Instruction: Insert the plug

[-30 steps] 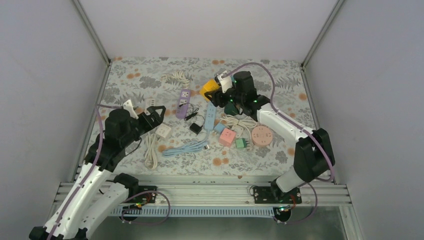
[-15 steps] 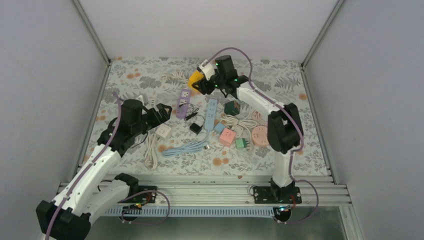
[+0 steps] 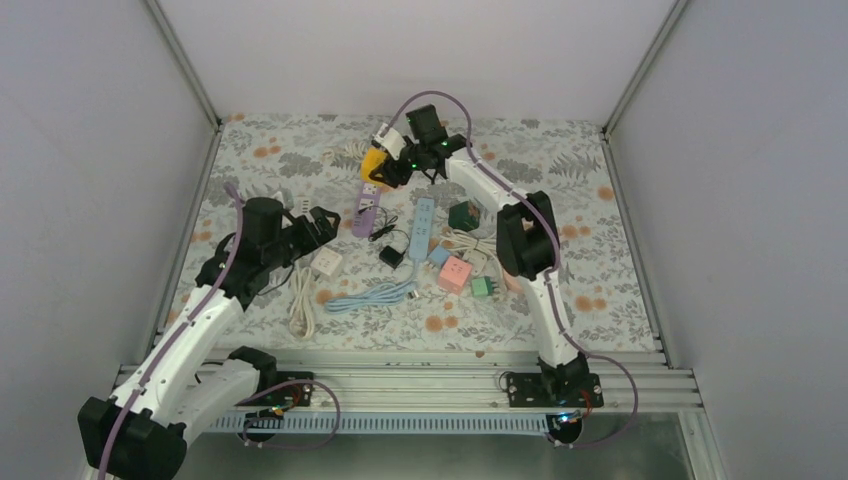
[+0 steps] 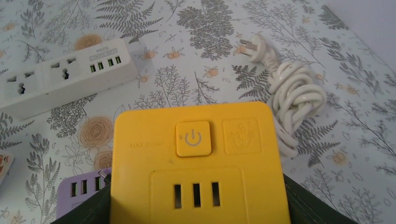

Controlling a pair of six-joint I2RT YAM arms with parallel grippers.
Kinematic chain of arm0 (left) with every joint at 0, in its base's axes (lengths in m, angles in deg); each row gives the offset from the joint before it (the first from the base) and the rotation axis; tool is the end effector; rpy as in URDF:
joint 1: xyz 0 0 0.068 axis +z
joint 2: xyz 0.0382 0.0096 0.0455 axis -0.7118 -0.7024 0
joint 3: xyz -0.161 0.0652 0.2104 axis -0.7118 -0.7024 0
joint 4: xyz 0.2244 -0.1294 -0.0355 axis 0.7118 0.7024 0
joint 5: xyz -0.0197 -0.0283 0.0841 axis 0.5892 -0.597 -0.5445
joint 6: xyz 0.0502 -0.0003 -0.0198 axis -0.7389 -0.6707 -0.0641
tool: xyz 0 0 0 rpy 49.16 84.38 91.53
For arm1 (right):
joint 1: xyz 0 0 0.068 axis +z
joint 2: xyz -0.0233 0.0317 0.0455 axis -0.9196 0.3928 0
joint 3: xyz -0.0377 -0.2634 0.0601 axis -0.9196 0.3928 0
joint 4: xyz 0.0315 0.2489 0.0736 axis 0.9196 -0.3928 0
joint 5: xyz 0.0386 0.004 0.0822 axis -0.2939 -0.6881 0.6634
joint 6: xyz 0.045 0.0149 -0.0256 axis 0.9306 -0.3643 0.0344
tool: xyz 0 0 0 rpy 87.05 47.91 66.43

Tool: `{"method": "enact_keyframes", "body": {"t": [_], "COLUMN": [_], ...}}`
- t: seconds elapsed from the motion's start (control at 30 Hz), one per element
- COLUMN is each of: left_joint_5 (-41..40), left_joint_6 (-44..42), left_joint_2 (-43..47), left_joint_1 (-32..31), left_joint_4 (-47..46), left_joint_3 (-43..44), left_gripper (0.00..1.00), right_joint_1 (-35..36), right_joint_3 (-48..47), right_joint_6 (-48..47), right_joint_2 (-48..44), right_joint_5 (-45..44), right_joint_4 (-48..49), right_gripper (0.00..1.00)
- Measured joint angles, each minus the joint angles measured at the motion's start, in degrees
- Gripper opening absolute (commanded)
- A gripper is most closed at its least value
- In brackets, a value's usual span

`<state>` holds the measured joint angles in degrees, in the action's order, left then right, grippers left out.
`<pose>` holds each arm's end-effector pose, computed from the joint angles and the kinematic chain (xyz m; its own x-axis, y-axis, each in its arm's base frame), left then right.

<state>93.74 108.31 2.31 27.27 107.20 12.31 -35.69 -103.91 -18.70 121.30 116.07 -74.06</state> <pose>0.1806 -0.0643 0.2824 -0.6818 -0.5402 -0.4933 -0.1214 0.7485 -0.6519 0.4480 0.2911 0.2283 -0.2091 -0.5607 -0.8012 -0.9307 0.3654 -0.0128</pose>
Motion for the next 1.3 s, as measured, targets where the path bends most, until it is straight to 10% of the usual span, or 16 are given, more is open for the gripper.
{"method": "enact_keyframes", "body": {"t": [1.3], "left_joint_5": [3.15], "left_joint_6": [-0.96], "left_joint_2": [-4.04], "left_joint_1": [0.39], "left_joint_4": [-2.1], "left_joint_3": [-3.48], "left_gripper": [1.0], "right_joint_1": [0.92], "right_joint_3": [-7.72], "right_joint_6": [-4.26], "right_joint_2": [8.55], "right_joint_5": [0.55], "right_joint_4": [-4.2], "right_gripper": [0.2]}}
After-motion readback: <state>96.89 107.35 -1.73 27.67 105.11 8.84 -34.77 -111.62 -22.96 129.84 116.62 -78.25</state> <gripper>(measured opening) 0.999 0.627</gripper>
